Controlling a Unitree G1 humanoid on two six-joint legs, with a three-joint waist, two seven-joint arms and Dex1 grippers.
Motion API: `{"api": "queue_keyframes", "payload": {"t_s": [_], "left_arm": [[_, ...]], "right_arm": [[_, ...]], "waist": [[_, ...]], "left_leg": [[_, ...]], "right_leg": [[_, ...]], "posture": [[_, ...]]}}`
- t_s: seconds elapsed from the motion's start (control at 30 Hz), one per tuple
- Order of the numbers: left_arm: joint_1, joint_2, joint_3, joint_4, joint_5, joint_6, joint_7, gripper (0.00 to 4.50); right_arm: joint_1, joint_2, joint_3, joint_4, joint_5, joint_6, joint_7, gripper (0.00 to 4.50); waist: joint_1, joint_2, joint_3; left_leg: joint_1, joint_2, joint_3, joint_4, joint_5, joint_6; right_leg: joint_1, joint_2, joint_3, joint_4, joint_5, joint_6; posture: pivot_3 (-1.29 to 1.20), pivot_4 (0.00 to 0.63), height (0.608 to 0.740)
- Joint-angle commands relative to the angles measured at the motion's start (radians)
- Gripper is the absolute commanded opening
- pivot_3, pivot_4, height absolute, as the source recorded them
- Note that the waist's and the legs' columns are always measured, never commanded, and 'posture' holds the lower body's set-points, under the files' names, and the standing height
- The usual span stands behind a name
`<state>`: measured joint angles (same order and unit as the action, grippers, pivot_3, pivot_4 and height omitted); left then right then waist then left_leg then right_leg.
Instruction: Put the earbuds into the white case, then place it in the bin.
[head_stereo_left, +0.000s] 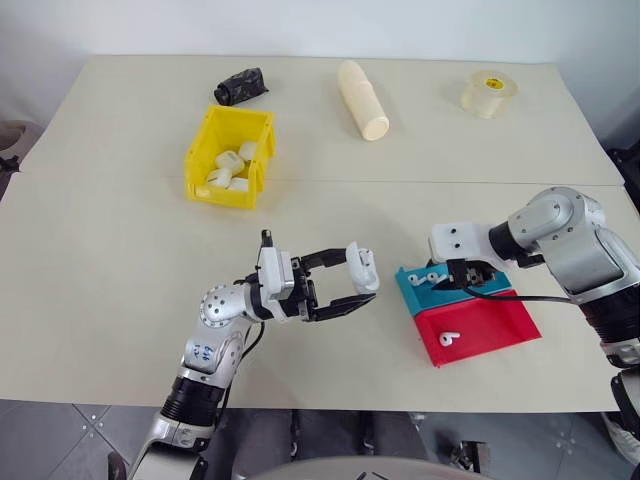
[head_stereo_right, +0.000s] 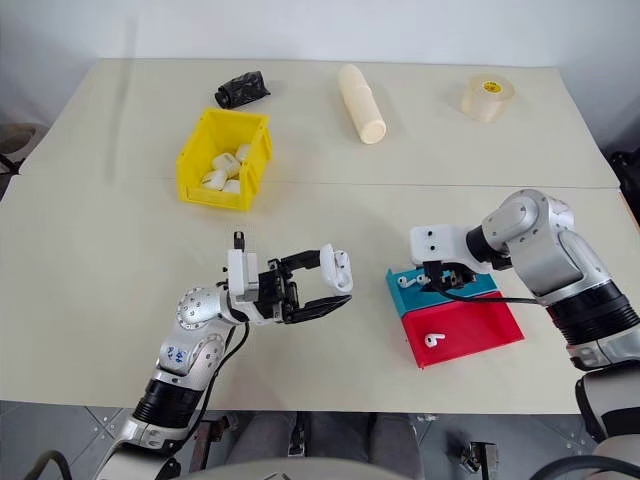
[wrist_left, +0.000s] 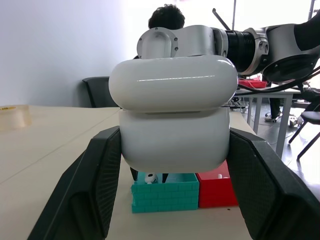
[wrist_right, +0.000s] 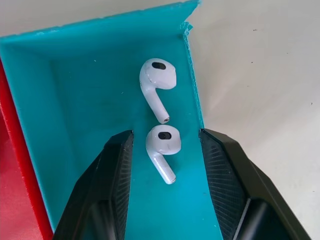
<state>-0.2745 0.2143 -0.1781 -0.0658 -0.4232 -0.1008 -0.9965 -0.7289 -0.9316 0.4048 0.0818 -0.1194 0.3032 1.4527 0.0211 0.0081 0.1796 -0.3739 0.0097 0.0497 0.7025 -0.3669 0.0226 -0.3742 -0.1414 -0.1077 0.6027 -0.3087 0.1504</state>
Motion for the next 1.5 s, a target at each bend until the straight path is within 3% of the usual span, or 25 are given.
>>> {"api": "queue_keyframes", "payload": {"t_s": [0.03,0.13,0.4,0.63,0.83,1.1,1.27,1.5], "left_arm": [[-0.01,-0.003,-0.007,-0.041,-0.001,-0.004,0.007,2.78],[-0.013,-0.003,-0.006,-0.043,-0.002,-0.001,0.008,2.78],[-0.018,-0.002,-0.005,-0.039,-0.008,0.002,0.0,2.78],[-0.033,0.006,0.003,-0.018,-0.023,0.002,-0.031,2.78],[-0.071,-0.001,0.012,0.021,-0.029,0.027,-0.041,2.78],[-0.125,-0.016,0.028,0.073,-0.04,0.052,-0.041,2.78],[-0.164,-0.041,0.032,0.098,-0.042,0.079,-0.022,2.78],[-0.192,-0.076,0.045,0.095,-0.053,0.108,0.0,2.78]], "right_arm": [[0.003,0.003,0.007,-0.006,-0.022,-0.019,0.006,1.28],[0.009,-0.001,0.008,-0.009,-0.027,-0.022,0.008,0.47],[0.018,-0.021,-0.069,-0.045,0.017,0.009,-0.013,0.47],[0.128,-0.046,-0.35,-0.124,0.266,0.066,-0.021,0.47],[0.28,0.128,-0.666,-0.32,0.682,0.375,-0.188,0.47],[0.379,0.413,-0.805,-0.558,1.168,0.646,-0.618,0.47],[0.455,0.502,-0.767,-0.65,1.28,0.624,-0.769,0.47],[0.543,0.555,-0.702,-0.688,1.304,0.545,-0.848,0.47]], "waist": [[-0.001,0.0,0.0],[0.0,0.0,0.0],[0.001,0.0,0.0],[0.004,0.0,0.0],[0.003,-0.001,0.0],[0.005,0.0,0.0],[0.005,-0.001,0.0],[0.003,0.0,0.0]], "left_leg": [[0.0,0.0,0.0,0.0,0.0,0.0],[0.0,0.0,0.0,0.0,0.0,0.0],[0.0,0.0,0.0,0.001,0.0,0.0],[0.0,0.0,-0.001,0.0,0.0,0.0],[0.0,0.0,-0.001,0.0,0.0,0.0],[0.001,0.001,-0.001,0.0,0.0,0.0],[0.0,-0.002,-0.002,0.0,0.0,0.0],[0.0,-0.007,-0.002,-0.001,0.001,0.001]], "right_leg": [[0.0,0.0,0.0,0.0,0.0,0.0],[0.0,0.0,0.0,0.0,0.0,0.0],[0.0,0.0,0.0,0.001,0.0,0.0],[0.0,0.0,0.0,0.0,0.0,0.0],[0.001,0.0,-0.001,0.001,0.0,0.0],[0.0,0.001,0.0,0.003,0.0,0.0],[0.0,-0.001,0.001,0.003,0.0,0.0],[0.0,-0.001,0.001,0.003,0.0,0.0]], "posture": [[0.0,0.15,0.74],[0.0,0.15,0.74],[0.0,0.15,0.74],[0.0,0.15,0.74],[0.0,0.15,0.74],[0.0,0.15,0.74],[0.0,0.15,0.74],[0.0,0.15,0.74]]}}
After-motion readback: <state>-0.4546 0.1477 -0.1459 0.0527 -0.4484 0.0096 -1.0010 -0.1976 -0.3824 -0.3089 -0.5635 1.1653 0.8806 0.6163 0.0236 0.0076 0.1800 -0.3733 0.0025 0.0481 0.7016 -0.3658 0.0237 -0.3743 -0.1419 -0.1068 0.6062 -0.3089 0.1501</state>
